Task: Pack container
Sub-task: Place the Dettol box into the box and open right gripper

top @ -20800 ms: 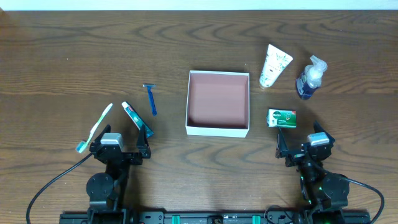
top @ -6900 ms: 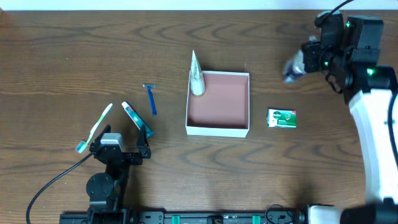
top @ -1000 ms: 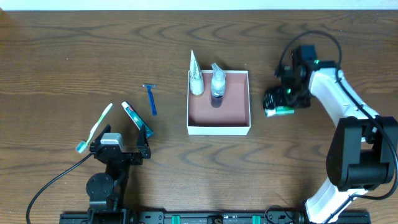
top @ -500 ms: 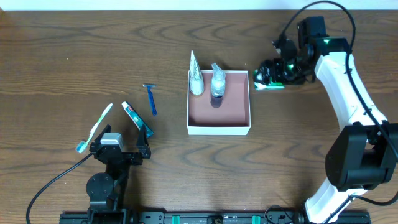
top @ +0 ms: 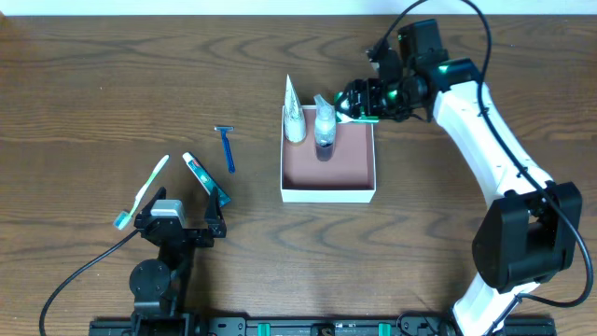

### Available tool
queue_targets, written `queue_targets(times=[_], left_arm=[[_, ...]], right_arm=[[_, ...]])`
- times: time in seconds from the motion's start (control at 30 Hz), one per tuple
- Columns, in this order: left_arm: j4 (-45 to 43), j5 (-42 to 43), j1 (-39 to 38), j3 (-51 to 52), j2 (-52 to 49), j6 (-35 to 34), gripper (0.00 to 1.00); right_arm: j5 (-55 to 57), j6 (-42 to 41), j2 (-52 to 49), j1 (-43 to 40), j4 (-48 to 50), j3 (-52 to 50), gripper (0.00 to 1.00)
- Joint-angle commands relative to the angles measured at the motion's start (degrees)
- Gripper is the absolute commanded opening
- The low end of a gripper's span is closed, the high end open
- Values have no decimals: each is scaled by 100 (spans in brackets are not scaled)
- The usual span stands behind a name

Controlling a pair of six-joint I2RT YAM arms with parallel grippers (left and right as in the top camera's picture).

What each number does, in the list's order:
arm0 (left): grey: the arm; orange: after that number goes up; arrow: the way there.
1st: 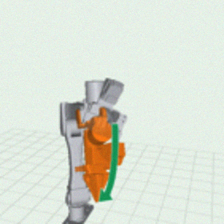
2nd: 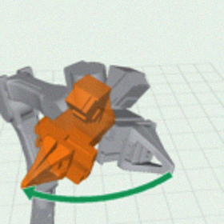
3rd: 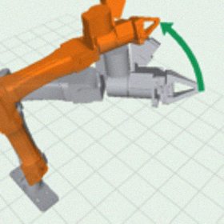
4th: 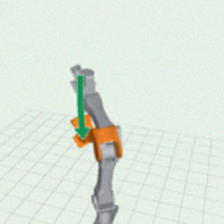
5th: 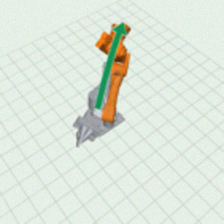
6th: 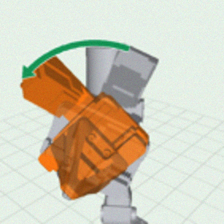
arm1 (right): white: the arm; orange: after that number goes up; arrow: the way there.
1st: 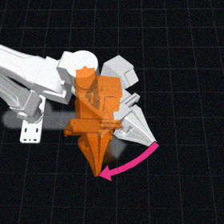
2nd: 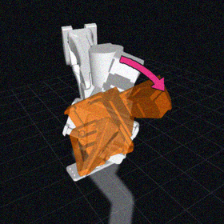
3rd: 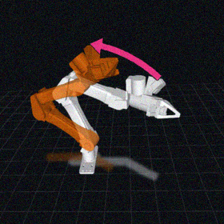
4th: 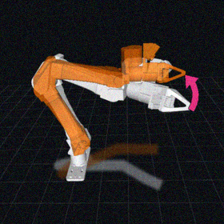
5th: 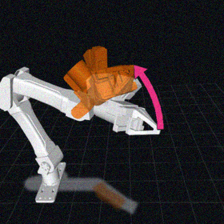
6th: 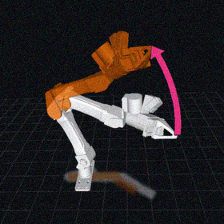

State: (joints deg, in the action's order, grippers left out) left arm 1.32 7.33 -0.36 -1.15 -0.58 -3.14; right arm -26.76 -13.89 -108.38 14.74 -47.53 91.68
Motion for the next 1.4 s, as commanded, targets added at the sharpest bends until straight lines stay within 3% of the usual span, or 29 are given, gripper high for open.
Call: queue_targets(times=[0.0,1.07,1.2,1.27,1.37], left_arm=[[205,105,35,92,28,-9,98],[205,105,35,92,28,-11,98],[205,105,35,92,28,-11,98],[205,105,35,92,28,-11,98],[205,105,35,92,28,-11,98]], right_arm=[[275,-295,-52,140,-33,127,82],[605,-144,-813,177,63,103,84],[601,-61,-813,177,85,105,91],[597,-33,-813,177,125,103,99],[551,-15,-813,184,229,105,99]])
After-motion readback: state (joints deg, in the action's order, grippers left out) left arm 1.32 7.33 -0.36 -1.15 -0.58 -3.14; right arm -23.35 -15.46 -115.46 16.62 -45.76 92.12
